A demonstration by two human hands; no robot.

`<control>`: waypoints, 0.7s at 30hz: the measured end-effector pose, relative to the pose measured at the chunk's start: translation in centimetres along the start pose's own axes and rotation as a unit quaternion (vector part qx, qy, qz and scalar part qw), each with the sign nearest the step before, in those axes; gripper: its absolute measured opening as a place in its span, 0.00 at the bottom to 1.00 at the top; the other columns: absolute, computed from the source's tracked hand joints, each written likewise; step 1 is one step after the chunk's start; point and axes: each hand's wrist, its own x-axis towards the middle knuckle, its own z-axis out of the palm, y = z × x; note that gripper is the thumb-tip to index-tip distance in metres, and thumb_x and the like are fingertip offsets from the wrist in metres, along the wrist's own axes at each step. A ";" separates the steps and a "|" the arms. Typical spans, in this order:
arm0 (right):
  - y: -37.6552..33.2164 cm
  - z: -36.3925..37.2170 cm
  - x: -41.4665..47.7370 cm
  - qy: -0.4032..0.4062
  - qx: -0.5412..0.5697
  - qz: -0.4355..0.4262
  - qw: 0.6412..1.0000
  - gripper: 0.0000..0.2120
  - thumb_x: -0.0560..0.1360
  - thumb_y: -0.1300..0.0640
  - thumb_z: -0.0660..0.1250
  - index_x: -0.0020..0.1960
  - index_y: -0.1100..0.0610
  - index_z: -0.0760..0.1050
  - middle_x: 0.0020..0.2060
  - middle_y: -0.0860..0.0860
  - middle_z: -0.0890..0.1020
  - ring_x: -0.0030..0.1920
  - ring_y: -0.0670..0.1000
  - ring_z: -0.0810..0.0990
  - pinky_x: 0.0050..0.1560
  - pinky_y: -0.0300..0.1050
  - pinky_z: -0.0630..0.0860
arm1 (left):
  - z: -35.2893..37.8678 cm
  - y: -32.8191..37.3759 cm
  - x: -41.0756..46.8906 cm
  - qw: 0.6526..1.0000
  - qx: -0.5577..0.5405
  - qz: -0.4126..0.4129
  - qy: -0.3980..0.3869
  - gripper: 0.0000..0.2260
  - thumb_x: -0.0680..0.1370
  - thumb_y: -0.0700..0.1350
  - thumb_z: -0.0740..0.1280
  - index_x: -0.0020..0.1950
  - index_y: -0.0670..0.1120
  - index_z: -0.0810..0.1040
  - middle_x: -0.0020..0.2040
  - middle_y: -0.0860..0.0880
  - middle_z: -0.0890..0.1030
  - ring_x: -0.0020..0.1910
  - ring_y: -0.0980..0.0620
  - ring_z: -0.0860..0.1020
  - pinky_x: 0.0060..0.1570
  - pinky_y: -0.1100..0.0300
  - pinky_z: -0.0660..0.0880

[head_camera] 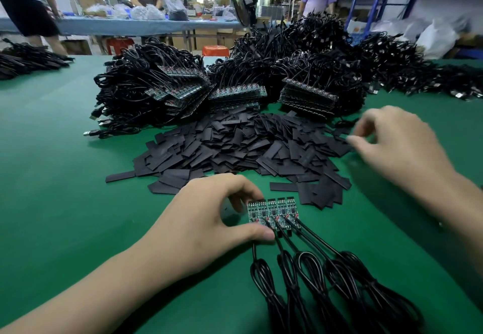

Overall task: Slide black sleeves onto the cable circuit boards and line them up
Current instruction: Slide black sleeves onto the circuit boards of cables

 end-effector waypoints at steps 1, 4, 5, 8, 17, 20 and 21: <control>-1.8 0.0 -0.8 0.002 0.081 -0.048 0.996 0.07 0.77 0.49 0.71 0.41 0.49 0.78 0.42 0.47 0.80 0.44 0.50 0.79 0.42 0.45 0.72 | 0.1 0.0 0.0 0.999 -0.032 -0.007 0.012 0.19 0.64 0.66 0.75 0.50 0.59 0.83 0.42 0.61 0.81 0.45 0.63 0.80 0.43 0.72 0.70; -7.1 0.5 -3.6 -0.102 0.286 -0.143 0.942 0.10 0.75 0.40 0.68 0.42 0.45 0.81 0.40 0.40 0.83 0.44 0.39 0.80 0.45 0.34 0.72 | 0.2 0.0 0.2 0.991 -0.128 -0.029 0.026 0.10 0.67 0.56 0.78 0.45 0.57 0.85 0.36 0.59 0.81 0.35 0.62 0.78 0.39 0.72 0.70; -8.2 0.8 -4.4 -0.143 0.315 -0.161 0.924 0.12 0.74 0.38 0.67 0.42 0.44 0.81 0.40 0.39 0.83 0.45 0.39 0.81 0.45 0.34 0.73 | 0.2 -0.1 0.2 0.987 -0.156 -0.035 0.027 0.09 0.66 0.55 0.78 0.44 0.56 0.85 0.35 0.58 0.82 0.34 0.62 0.78 0.39 0.70 0.72; -9.3 1.8 -5.6 -0.213 0.350 -0.183 0.894 0.11 0.77 0.40 0.67 0.39 0.43 0.80 0.37 0.37 0.82 0.41 0.38 0.80 0.42 0.32 0.71 | 0.2 -0.4 0.3 0.972 -0.228 -0.049 0.023 0.10 0.64 0.53 0.78 0.44 0.55 0.86 0.37 0.53 0.85 0.35 0.59 0.80 0.40 0.62 0.78; -8.8 2.4 -5.8 -0.249 0.398 -0.134 0.873 0.09 0.80 0.50 0.69 0.42 0.47 0.80 0.39 0.41 0.83 0.43 0.39 0.80 0.49 0.36 0.74 | 0.4 -0.6 0.4 0.973 -0.212 -0.092 0.021 0.11 0.69 0.57 0.75 0.41 0.50 0.84 0.33 0.53 0.82 0.32 0.60 0.75 0.35 0.70 0.70; -9.0 2.6 -5.8 -0.243 0.427 -0.119 0.863 0.08 0.79 0.50 0.70 0.42 0.49 0.81 0.38 0.42 0.84 0.42 0.39 0.81 0.48 0.36 0.74 | 0.3 -0.3 0.3 0.977 -0.195 -0.080 0.013 0.13 0.70 0.60 0.72 0.39 0.50 0.83 0.31 0.56 0.81 0.29 0.62 0.74 0.33 0.71 0.68; -9.0 2.7 -5.8 -0.237 0.432 -0.112 0.863 0.08 0.78 0.49 0.70 0.42 0.50 0.82 0.38 0.42 0.85 0.41 0.38 0.81 0.48 0.36 0.75 | 0.2 -0.3 0.3 0.977 -0.197 -0.079 0.014 0.13 0.70 0.60 0.72 0.39 0.50 0.83 0.31 0.56 0.82 0.29 0.62 0.75 0.33 0.70 0.69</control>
